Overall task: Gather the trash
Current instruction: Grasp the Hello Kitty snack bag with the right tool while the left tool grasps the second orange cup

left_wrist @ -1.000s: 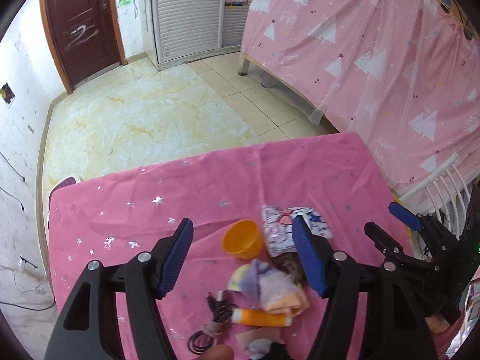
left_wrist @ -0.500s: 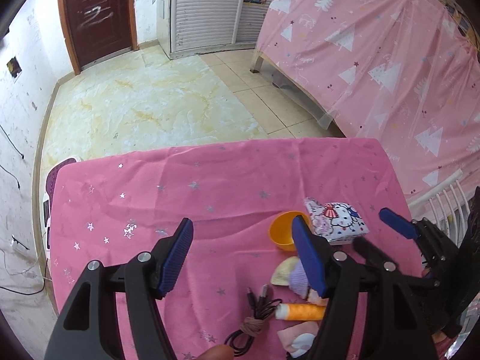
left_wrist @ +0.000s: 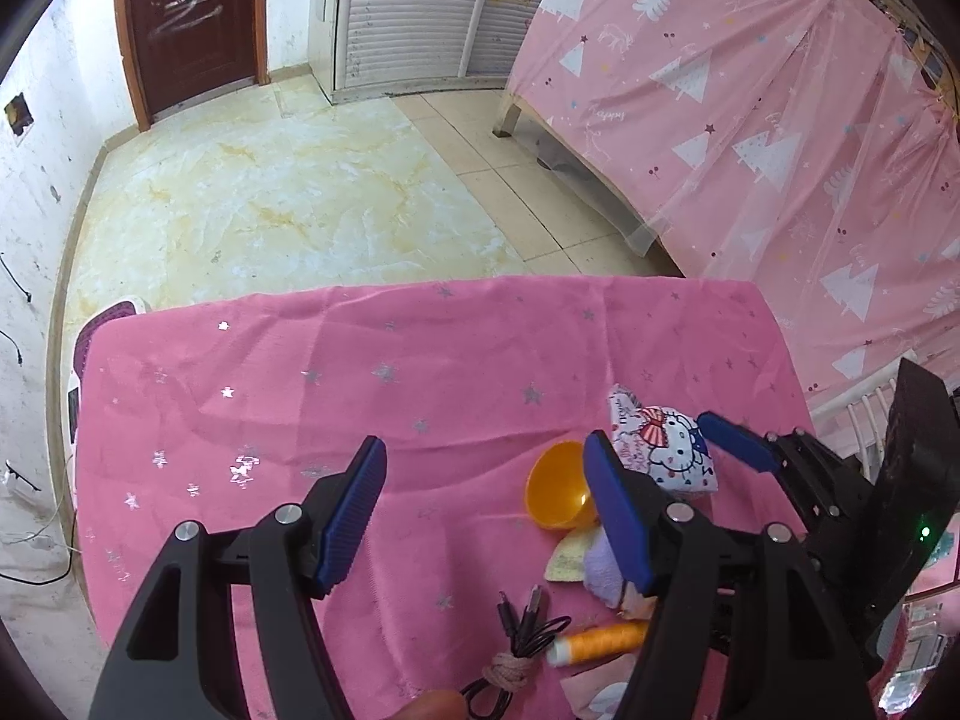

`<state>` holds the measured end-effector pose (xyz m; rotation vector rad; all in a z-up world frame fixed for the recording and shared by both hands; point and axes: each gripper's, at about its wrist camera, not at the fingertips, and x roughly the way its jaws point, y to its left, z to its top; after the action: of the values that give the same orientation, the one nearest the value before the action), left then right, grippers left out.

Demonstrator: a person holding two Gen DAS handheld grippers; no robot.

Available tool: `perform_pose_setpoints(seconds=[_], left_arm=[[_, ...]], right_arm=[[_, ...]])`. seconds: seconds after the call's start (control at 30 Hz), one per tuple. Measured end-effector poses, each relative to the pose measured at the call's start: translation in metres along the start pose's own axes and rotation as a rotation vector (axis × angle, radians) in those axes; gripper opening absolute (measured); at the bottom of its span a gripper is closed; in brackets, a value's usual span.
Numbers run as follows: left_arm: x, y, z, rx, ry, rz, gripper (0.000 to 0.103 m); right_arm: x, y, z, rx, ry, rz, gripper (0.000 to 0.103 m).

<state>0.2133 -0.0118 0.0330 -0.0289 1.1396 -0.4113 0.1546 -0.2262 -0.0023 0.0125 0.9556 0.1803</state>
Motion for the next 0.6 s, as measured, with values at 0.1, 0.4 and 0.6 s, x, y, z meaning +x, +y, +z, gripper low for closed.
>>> perform_pose_setpoints(seconds=[0.1,0.4,0.6], left_arm=[[0.008,-0.003,0.001,0.003,0.015,-0.009,0.062],[0.023,-0.017,0.001,0.019,0.045,-0.021,0.062],[0.029,-0.03,0.002,0.043,0.054,-0.039,0.062]], right_arm=[[0.008,-0.002,0.002,-0.003,0.012,0.004,0.076],[0.004,-0.015,0.002,0.023,-0.018,-0.011,0.044],[-0.01,-0.028,-0.001,0.047,-0.059,-0.032,0.043]])
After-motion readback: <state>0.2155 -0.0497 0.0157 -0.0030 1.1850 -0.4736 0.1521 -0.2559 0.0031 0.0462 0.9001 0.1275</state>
